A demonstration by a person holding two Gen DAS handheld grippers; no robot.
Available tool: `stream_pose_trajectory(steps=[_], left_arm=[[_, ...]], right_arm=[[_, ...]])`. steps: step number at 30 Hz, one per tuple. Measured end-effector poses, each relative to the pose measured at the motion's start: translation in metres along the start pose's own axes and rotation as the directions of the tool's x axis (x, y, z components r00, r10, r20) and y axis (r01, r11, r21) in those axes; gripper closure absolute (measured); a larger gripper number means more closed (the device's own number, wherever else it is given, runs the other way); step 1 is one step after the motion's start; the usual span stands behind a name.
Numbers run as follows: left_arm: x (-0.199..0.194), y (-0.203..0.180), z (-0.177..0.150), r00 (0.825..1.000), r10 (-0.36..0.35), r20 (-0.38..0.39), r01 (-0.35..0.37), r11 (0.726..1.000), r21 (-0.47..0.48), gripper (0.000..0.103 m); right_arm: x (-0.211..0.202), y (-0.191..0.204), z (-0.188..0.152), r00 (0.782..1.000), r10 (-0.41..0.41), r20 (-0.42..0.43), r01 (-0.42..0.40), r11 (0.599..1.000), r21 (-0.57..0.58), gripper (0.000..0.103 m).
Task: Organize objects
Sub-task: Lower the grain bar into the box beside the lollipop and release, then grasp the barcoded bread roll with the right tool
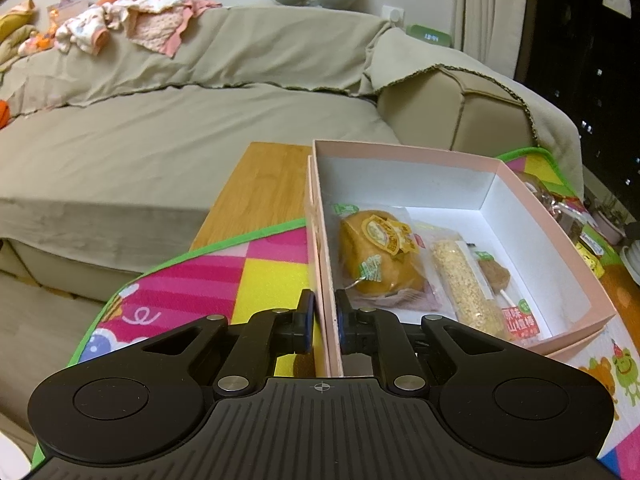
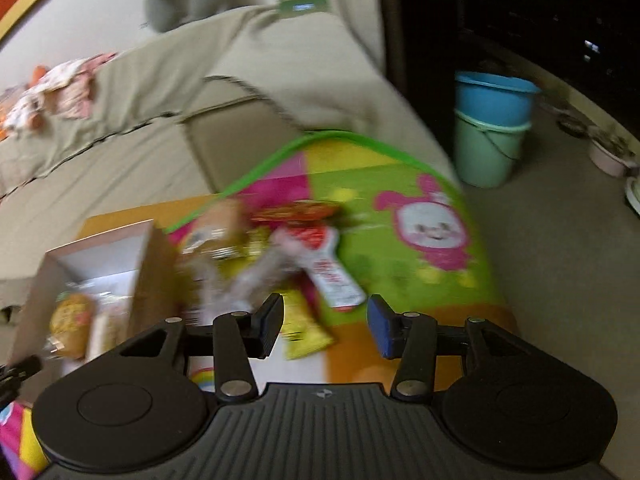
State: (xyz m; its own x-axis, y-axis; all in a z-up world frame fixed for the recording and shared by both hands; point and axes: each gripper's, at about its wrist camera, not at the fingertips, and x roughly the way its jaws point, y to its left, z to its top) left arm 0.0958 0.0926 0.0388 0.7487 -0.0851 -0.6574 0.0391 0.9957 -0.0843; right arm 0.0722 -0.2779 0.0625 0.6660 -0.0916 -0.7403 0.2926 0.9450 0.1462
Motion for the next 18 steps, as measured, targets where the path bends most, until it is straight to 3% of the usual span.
stream_pose_trajectory(steps=[6,10,12,14,18], left_arm=[[0.001,-0.002,0.0,1.0,0.011,-0.002,-0.011,1.0,0.013,0.091],[0.001,-0.003,0.0,1.0,0.015,-0.002,-0.015,1.0,0.019,0.091],[0.001,-0.003,0.0,1.0,0.012,-0.004,-0.012,1.0,0.026,0.091],[0.001,-0.003,0.0,1.0,0.012,-0.008,-0.012,1.0,0.028,0.091],[-0.001,-0.003,0.0,1.0,0.017,-0.01,-0.017,0.999,0.033,0.091]], right_arm=[[0.018,0.002,0.019,0.998,0.042,0.038,-0.043,0.999,0.029,0.057],[0.037,0.041,0.042,0.982,0.141,0.128,-0.14,0.99,-0.017,0.042],[0.056,0.06,0.05,0.975,0.168,0.149,-0.164,0.986,-0.041,0.039],[0.082,0.074,0.06,0.972,0.194,0.129,-0.19,0.981,-0.041,0.039],[0.131,0.093,0.071,0.99,0.142,0.014,-0.142,0.989,-0.037,0.039]])
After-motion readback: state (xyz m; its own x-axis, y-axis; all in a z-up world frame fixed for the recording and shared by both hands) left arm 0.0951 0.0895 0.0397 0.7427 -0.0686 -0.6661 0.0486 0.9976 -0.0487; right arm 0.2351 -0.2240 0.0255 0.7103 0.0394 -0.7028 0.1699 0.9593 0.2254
